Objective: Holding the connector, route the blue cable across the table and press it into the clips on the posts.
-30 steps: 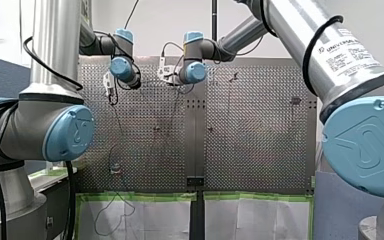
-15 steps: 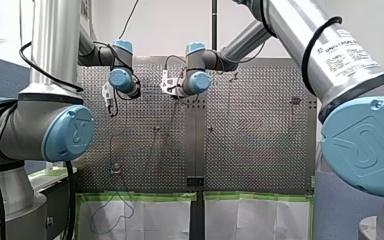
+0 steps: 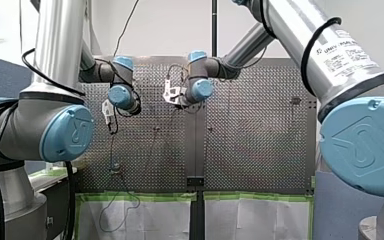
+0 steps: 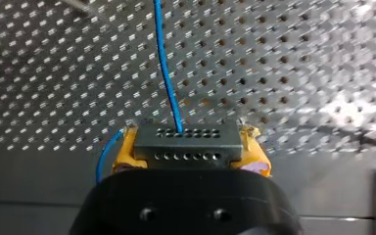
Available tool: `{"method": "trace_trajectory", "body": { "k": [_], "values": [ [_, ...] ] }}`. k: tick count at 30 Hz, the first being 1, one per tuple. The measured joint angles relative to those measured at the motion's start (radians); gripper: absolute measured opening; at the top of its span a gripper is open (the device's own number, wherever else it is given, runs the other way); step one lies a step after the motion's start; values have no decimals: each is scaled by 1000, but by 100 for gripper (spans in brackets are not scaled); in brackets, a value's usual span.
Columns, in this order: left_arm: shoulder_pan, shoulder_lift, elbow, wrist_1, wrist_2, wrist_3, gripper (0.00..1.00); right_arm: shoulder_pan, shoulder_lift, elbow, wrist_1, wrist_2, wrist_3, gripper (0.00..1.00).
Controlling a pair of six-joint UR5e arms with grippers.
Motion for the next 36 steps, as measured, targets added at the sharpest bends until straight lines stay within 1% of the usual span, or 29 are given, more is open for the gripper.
{"method": "trace_trajectory", "body": {
  "k": [3, 6, 9, 13, 20, 25, 32, 36],
  "values": [
    [-2, -21, -24, 16, 0, 2, 0, -4, 3, 25, -3, -1, -3, 0],
    [-4, -37, -49, 24, -1, 4, 0, -4, 11, 45, -5, -3, -11, 0],
    [-9, -53, -72, 39, -1, 0, 0, 0, 27, 53, -3, -7, -24, 0],
    [-11, -65, -86, 64, 2, -6, 0, 6, 59, 55, -2, -8, -32, 0],
    [-12, -105, -87, 111, 29, -14, 0, 7, 72, 56, -4, -6, -32, 0],
    [-12, -137, -81, 134, 39, -20, 0, -7, 83, 55, -7, -8, -30, 0],
    [-8, -144, -68, 147, 45, -23, 0, -21, 116, 55, -18, -10, -26, 0],
    [-7, -149, -63, 162, 59, -32, 0, -30, 126, 55, -23, -11, -26, 0]
  ]
}}
